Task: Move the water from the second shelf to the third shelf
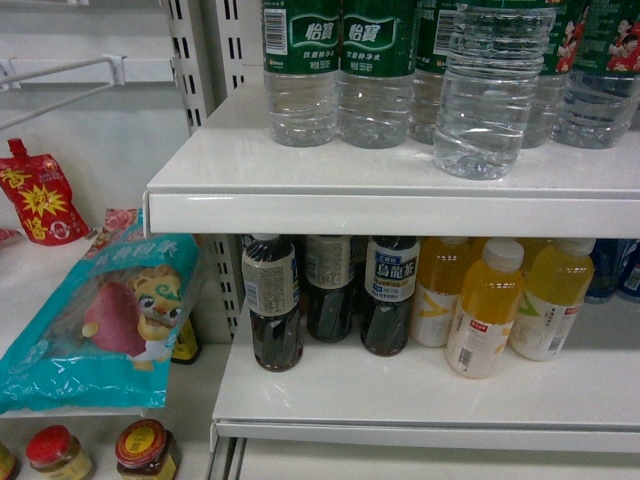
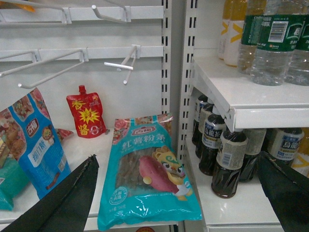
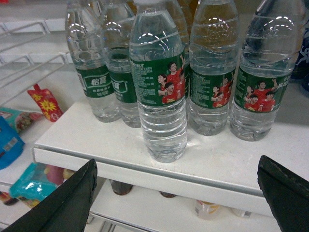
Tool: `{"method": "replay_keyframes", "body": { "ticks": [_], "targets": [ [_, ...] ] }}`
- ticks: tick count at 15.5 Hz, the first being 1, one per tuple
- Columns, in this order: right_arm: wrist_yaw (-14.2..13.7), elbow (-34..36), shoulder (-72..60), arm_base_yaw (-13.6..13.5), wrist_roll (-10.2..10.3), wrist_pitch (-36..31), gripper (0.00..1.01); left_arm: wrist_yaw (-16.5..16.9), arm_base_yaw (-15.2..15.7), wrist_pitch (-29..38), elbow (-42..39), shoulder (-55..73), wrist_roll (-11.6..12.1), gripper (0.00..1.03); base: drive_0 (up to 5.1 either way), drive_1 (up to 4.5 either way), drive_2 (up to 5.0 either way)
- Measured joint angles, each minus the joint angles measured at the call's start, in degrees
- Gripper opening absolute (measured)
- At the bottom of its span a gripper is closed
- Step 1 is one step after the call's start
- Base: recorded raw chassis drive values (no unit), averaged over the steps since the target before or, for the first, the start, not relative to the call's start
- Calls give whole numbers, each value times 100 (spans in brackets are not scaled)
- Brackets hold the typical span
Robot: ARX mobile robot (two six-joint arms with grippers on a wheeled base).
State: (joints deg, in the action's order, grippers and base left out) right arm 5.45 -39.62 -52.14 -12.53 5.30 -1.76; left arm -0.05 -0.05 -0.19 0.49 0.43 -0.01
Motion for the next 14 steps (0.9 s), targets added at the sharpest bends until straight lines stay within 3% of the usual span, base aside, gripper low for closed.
{"method": "replay_keyframes", "body": {
  "ticks": [3,4,5,6,7,8,10,11,12,14],
  "targets": [
    [208,286,866,407,109,424,98,0,0,0,0,0,0,98,0,0,0],
    [-472,595,1176,345,-70,-304,90,2,0,0,0,0,2,98,0,0,0],
    [-892,894,1519,409,-249,-562,81,-2,0,0,0,0,0,98,0,0,0],
    [-1008,1285,1899,654,-354,-634,70,-2,0,0,0,0,2,98,0,0,0],
    [-769,1681,2146,1082,-400,-732,57,0,0,0,0,0,0,98,0,0,0],
    [-634,1996,2271,1276,-437,-833,44,-2,0,2,0,0,0,98,0,0,0],
    [-544,2400,2481,1259,-492,-929,24,0,0,0,0,0,0,98,0,0,0],
    [-544,2608,2688,1255,-492,-1003,9,2,0,0,0,0,0,98,0,0,0],
    [-549,2743,2824,1255,-522,-1036,2,0,0,0,0,0,2,98,0,0,0],
    [-546,2966,2990,1255,-514,-1040,2,0,0,0,0,0,0,98,0,0,0]
  ]
}}
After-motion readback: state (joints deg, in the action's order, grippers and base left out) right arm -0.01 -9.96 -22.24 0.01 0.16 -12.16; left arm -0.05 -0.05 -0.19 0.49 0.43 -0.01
